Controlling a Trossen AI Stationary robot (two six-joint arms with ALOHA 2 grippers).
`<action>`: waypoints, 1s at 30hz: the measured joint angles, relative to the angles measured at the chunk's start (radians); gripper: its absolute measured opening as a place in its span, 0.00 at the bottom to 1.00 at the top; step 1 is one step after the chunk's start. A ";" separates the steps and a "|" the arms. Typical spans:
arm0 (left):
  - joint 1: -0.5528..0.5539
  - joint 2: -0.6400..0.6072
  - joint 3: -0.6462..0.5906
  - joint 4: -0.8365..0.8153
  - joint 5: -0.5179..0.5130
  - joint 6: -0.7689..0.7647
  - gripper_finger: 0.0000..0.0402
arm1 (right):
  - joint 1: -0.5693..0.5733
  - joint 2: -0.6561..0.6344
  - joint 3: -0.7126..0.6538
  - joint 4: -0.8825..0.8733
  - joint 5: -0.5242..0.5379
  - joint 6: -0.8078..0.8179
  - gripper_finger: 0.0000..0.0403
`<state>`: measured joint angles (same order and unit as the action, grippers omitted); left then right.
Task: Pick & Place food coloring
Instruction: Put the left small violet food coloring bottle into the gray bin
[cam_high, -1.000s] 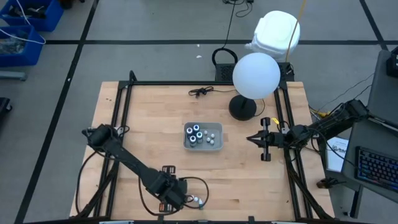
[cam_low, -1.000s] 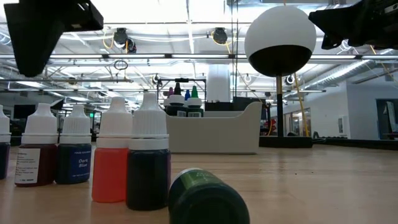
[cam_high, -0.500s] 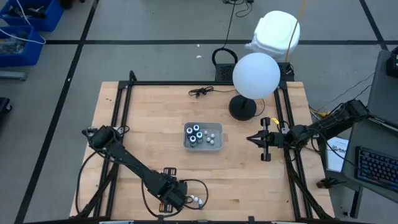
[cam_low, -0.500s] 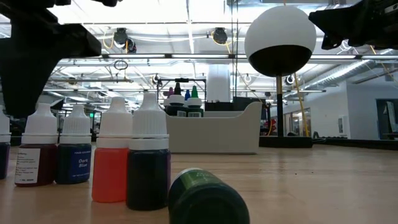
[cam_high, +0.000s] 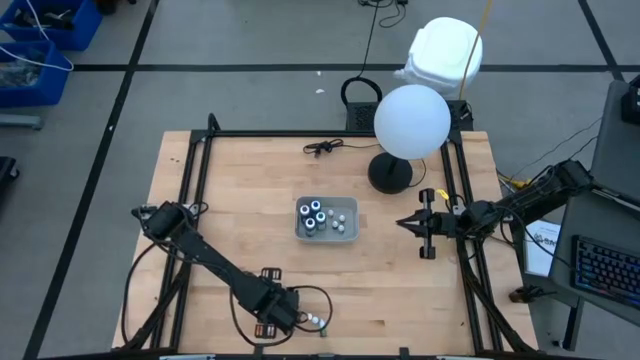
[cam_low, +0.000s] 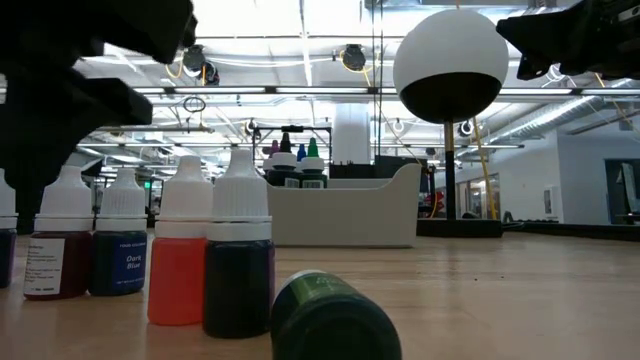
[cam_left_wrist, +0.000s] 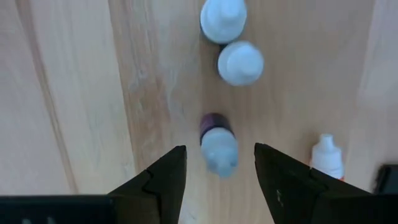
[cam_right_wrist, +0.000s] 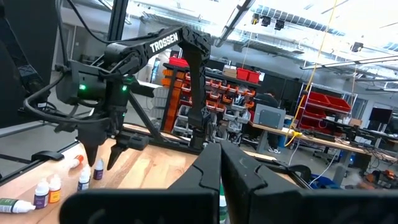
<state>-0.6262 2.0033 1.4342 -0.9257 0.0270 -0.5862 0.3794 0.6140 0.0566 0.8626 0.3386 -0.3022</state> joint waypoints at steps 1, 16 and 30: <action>0.000 0.000 0.006 0.000 0.001 0.001 0.48 | 0.000 0.000 0.000 0.000 0.000 0.000 0.00; 0.017 -0.001 0.016 0.000 -0.009 0.005 0.48 | 0.000 0.000 0.000 0.000 0.000 -0.002 0.00; 0.024 -0.002 0.016 0.000 -0.028 0.036 0.47 | 0.000 0.000 0.000 0.000 0.000 -0.006 0.00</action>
<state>-0.6018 2.0018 1.4506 -0.9259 -0.0013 -0.5502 0.3794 0.6137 0.0563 0.8627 0.3386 -0.3081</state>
